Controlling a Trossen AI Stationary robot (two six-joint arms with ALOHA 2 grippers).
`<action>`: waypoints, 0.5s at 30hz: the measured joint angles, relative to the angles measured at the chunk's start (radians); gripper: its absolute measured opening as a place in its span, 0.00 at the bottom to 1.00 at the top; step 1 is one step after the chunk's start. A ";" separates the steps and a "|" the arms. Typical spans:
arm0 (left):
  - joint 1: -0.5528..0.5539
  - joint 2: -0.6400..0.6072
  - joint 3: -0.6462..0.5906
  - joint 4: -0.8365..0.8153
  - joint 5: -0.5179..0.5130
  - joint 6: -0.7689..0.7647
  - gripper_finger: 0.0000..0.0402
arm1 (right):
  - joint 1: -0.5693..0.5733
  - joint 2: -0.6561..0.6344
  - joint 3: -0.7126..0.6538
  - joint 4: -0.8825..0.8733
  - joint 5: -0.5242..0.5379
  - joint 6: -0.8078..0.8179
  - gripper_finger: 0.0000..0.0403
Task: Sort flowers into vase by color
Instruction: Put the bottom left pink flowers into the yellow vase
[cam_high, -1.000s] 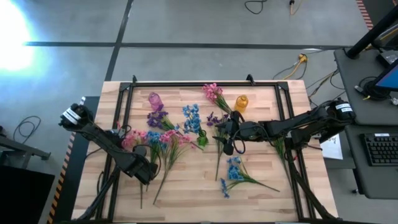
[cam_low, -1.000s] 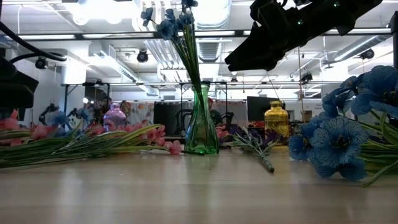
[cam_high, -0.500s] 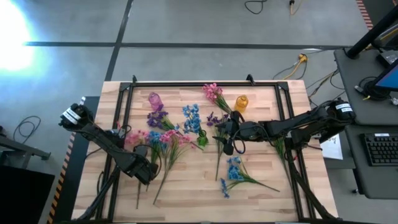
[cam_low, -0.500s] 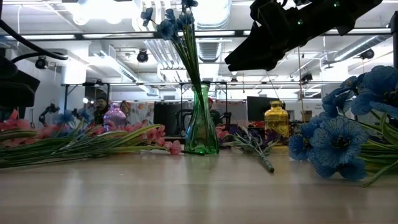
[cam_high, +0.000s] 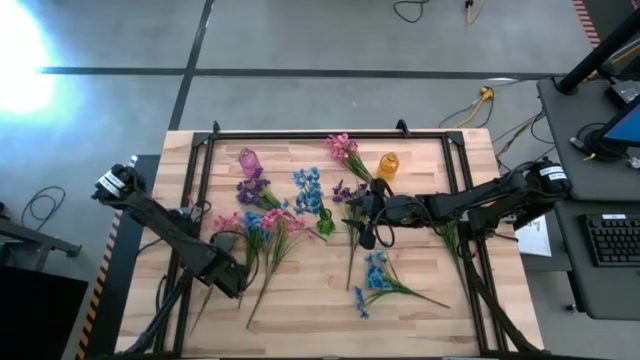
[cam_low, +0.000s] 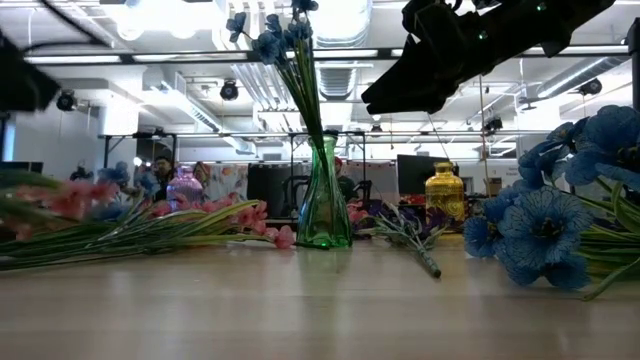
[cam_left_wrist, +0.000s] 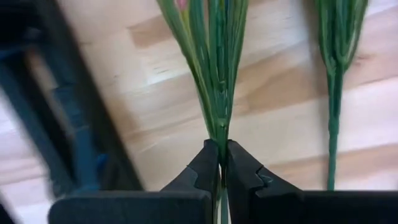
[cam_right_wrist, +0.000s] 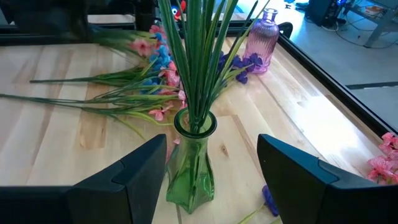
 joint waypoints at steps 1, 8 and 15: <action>0.000 -0.006 0.028 -0.045 0.000 0.007 0.00 | 0.000 0.000 0.000 0.000 0.000 -0.001 0.61; 0.000 -0.019 0.245 -0.398 -0.021 0.011 0.00 | 0.000 0.000 0.000 0.000 0.000 -0.004 0.61; 0.000 -0.055 0.367 -0.389 -0.270 0.083 0.00 | 0.000 0.000 0.000 0.000 0.000 -0.005 0.61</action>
